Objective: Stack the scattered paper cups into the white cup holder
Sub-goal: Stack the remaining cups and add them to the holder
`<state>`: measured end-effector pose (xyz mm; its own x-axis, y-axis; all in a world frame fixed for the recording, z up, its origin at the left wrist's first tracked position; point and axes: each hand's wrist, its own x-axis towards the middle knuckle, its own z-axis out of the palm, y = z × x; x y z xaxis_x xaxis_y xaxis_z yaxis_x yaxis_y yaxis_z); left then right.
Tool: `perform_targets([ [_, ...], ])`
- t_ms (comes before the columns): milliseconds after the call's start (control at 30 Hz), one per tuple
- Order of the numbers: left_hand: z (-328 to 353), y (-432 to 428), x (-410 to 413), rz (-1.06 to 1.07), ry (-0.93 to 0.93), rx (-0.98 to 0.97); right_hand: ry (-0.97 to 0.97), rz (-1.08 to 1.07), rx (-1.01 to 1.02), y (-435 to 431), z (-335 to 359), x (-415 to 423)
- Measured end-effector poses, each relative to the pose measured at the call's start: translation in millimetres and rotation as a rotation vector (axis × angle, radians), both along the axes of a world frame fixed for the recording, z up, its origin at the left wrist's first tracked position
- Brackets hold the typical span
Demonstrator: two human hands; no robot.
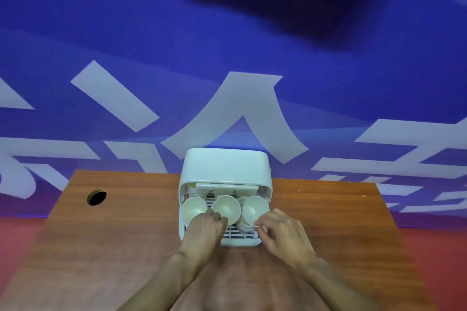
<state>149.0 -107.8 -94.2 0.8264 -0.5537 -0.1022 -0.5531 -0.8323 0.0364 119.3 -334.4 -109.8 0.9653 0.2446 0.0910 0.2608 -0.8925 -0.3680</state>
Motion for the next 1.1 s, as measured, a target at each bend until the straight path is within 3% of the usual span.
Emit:
perform_targets([
  [467,-41,1,20,0.045,0.181,0.093,0.176,-0.009,-0.011,12,-35,19],
  [667,-51,-11,26,0.084,0.207,0.113,0.109,-0.092,-0.080,24,-43,11],
  [1000,-47,-14,22,0.057,0.194,0.093,0.172,-0.122,-0.115,28,-38,13],
  [1100,-20,-7,21,0.024,0.135,-0.039,0.074,-0.097,-0.119,24,-26,12],
])
